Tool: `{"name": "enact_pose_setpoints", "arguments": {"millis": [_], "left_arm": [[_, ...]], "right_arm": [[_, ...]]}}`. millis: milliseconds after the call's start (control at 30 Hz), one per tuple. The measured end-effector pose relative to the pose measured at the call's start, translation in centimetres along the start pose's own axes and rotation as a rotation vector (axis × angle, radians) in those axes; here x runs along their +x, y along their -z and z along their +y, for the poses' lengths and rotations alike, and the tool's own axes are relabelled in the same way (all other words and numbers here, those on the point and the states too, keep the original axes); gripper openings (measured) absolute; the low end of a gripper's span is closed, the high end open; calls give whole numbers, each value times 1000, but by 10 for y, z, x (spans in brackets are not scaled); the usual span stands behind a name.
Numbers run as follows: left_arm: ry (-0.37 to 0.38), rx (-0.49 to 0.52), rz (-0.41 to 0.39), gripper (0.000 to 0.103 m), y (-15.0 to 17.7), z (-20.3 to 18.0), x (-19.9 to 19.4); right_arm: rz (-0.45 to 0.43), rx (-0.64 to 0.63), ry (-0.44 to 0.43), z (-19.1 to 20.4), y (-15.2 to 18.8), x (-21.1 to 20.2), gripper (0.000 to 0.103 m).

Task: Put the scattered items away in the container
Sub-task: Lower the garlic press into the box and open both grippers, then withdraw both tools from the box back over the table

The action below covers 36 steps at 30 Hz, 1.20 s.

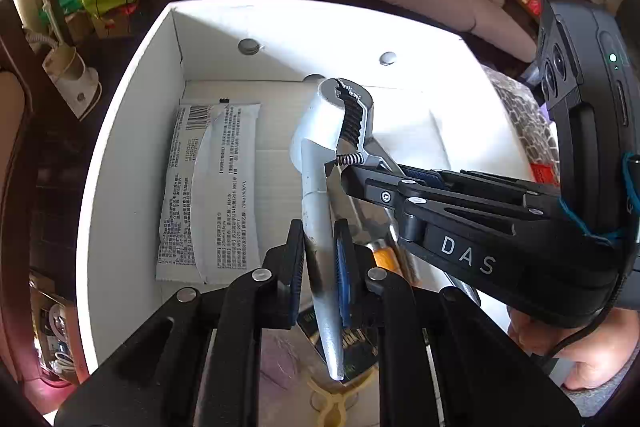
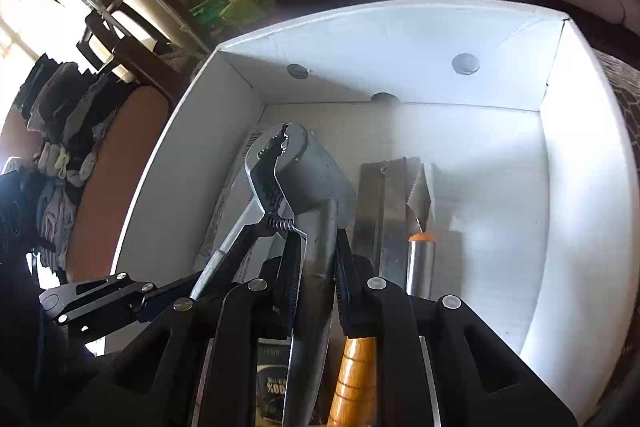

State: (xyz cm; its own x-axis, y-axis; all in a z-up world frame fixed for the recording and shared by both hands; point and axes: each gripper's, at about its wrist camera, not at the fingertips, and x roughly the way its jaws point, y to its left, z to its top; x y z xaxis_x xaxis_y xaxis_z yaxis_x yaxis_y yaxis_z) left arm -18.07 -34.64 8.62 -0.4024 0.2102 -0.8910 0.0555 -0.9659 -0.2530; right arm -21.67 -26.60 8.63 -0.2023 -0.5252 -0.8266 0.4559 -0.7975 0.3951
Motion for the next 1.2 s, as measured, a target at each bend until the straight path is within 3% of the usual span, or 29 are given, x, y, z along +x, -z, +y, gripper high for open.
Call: {"name": "enact_pose_setpoints", "arguments": {"millis": [133,367,500,533,567,667,733,767,800,833,867,900,1000,1200], "left_arm": [[-6,-26,52,12,-5,17,29],[-41,-25,57,15,1,20,37],[-66,-79,33,44,10,25,26],[-70,-87,27,44,11,26,21],[-66,-93,18,44,12,27,15],[-46,-118,-30,47,18,29,-11],[-47,-121,-45,59,23,27,-25],[-58,-119,-49,63,26,25,-30],[-71,-115,-56,74,29,23,-36],[-73,-110,-68,87,33,21,-44],[-68,-107,-75,92,35,18,-49],[-68,-105,-77,98,40,16,-54],[-84,-89,-81,103,54,7,-70],[-92,-35,-123,103,84,-19,-113]], "right_arm": [[24,3,31,-3,-5,28,15],[16,-30,71,-3,1,28,15],[-4,-17,105,-4,3,16,28],[-16,-18,115,-4,3,9,42],[-27,-26,121,-3,3,2,48],[-42,-84,133,5,5,-23,48],[-55,-121,142,11,10,-41,49],[-60,-133,142,14,13,-48,56],[-64,-142,146,16,17,-56,61],[-71,-151,154,18,21,-63,77],[-77,-158,162,22,24,-69,94],[-79,-165,167,24,29,-74,101],[-64,-191,191,31,41,-86,103],[-109,-218,237,44,67,-124,103]]}}
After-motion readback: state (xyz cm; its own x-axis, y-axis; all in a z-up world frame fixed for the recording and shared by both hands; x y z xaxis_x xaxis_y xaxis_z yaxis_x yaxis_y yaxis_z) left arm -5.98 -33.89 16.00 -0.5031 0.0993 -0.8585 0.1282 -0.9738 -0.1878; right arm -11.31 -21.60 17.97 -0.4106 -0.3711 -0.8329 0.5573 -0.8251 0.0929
